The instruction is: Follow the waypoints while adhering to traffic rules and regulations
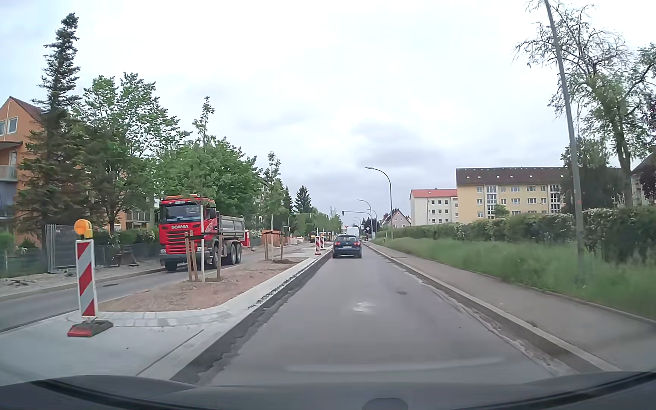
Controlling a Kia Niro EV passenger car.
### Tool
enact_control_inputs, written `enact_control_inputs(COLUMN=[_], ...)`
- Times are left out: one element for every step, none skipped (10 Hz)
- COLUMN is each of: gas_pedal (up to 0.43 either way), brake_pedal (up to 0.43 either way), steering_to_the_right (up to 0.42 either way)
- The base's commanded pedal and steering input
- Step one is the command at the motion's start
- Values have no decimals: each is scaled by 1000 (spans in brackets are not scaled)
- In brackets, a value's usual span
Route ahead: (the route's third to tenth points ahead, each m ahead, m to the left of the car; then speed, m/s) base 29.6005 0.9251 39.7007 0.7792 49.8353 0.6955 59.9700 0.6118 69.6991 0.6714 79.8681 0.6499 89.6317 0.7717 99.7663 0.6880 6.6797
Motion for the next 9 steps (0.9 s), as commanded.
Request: enact_control_inputs(gas_pedal=[110,118,118,118,118,118,118,118,118], brake_pedal=[0,0,0,0,0,0,0,0,0], steering_to_the_right=[2,2,2,2,2,2,2,2,2])
